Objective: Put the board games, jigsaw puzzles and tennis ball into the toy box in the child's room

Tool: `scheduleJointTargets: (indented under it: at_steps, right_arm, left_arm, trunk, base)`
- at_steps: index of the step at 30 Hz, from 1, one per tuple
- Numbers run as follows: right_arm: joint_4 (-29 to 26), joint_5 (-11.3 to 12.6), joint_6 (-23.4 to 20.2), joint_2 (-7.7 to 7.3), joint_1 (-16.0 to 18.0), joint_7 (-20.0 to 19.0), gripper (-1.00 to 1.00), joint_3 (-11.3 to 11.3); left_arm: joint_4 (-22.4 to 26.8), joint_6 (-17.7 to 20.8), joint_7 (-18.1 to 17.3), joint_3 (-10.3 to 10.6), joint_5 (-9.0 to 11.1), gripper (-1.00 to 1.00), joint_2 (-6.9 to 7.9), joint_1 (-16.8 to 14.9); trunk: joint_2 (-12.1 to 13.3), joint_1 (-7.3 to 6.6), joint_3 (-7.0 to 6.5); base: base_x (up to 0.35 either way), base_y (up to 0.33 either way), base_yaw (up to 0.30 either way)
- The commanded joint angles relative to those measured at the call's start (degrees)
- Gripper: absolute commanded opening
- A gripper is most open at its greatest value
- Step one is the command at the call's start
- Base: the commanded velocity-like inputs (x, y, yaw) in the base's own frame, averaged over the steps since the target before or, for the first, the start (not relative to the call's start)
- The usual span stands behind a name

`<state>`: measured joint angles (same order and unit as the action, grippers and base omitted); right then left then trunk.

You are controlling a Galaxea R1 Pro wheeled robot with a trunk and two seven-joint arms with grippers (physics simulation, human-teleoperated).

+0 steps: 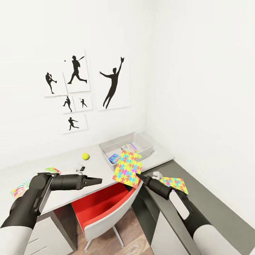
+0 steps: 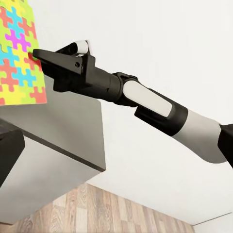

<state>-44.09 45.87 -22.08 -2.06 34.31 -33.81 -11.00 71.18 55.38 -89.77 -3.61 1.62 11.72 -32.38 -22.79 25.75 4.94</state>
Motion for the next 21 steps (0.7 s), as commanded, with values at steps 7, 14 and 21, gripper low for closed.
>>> scheduleJointTargets:
  at_steps: [7, 14, 21]
  right_arm:
    - [0.0, 0.6, -0.1, -0.09, 0.1, -0.3, -1.00, 0.1]
    - [0.0, 0.6, 0.0, -0.14, 0.0, -0.4, -1.00, 0.1]
    - [0.0, 0.6, 0.0, -0.07, 0.0, -0.2, -1.00, 0.1]
  left_arm:
    - [0.0, 0.5, -0.2, 0.0, 0.1, 1.00, 0.06, 0.0]
    - [0.0, 0.5, -0.2, -0.1, 0.2, 1.00, 0.06, 0.0]
    - [0.0, 0.5, -0.2, -0.3, 0.4, 1.00, 0.14, 0.0]
  trunk:
    - [-0.1, 0.04, 0.13]
    - [-0.1, 0.04, 0.13]
    - [-0.1, 0.04, 0.13]
  base:
    - [0.000, 0.000, 0.002]
    - [0.000, 0.000, 0.000]
    - [0.069, 0.120, 0.000]
